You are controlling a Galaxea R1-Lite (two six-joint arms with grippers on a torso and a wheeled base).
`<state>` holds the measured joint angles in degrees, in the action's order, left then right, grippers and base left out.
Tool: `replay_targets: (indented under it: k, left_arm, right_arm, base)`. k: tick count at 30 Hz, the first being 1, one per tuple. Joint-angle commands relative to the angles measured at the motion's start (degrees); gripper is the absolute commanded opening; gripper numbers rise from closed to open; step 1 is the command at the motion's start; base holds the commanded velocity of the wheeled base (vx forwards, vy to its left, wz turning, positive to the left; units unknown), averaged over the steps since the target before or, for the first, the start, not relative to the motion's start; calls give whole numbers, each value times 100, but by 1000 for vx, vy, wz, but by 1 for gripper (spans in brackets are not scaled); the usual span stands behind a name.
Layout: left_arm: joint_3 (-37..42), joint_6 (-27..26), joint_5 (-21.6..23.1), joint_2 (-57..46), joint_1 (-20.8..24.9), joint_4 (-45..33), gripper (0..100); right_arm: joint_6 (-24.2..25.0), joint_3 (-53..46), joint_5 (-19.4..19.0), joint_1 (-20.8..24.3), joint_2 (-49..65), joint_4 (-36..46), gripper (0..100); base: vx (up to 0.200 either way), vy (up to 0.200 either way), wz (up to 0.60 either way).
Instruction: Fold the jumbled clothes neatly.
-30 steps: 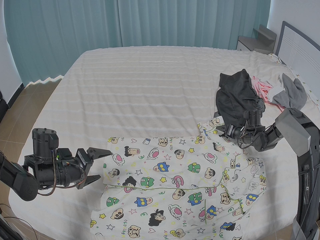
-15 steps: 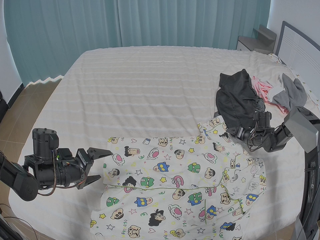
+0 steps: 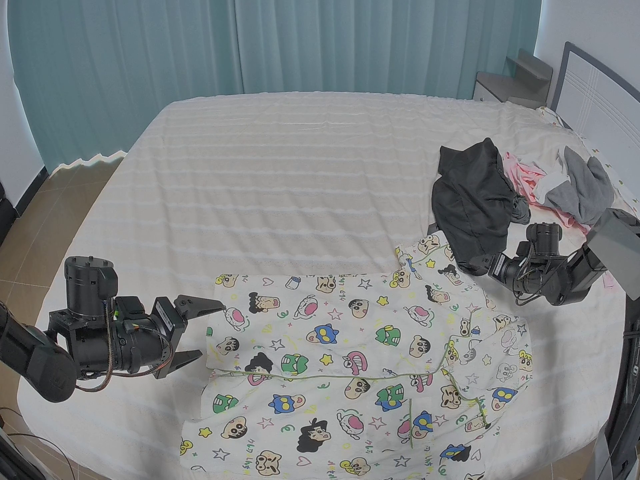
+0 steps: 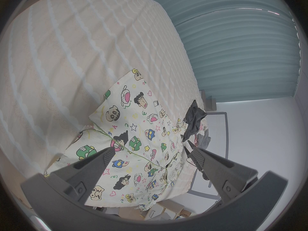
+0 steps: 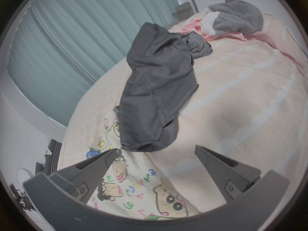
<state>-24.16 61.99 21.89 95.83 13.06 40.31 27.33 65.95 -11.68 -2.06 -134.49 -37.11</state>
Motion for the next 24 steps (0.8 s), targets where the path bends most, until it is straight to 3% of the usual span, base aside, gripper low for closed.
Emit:
replay_targets:
  k: [1,8,14,24]
  left_arm:
    - [-1,6,-1,6,30,3,100]
    - [-1,6,-1,-3,30,3,100]
    - [-1,6,-1,-3,30,3,100]
    - [-1,-3,-1,6,30,3,100]
  right_arm:
    - [115,-170,-45,39,327,-174,100]
    - [510,296,43,496,-122,-165,100]
    - [510,955,553,487,-702,134,100]
    - [633,1508,913,505,-1045,222,100]
  base:
    - [0,0,0]
    - [0,0,0]
    - [0,0,0]
    - [0,0,0]
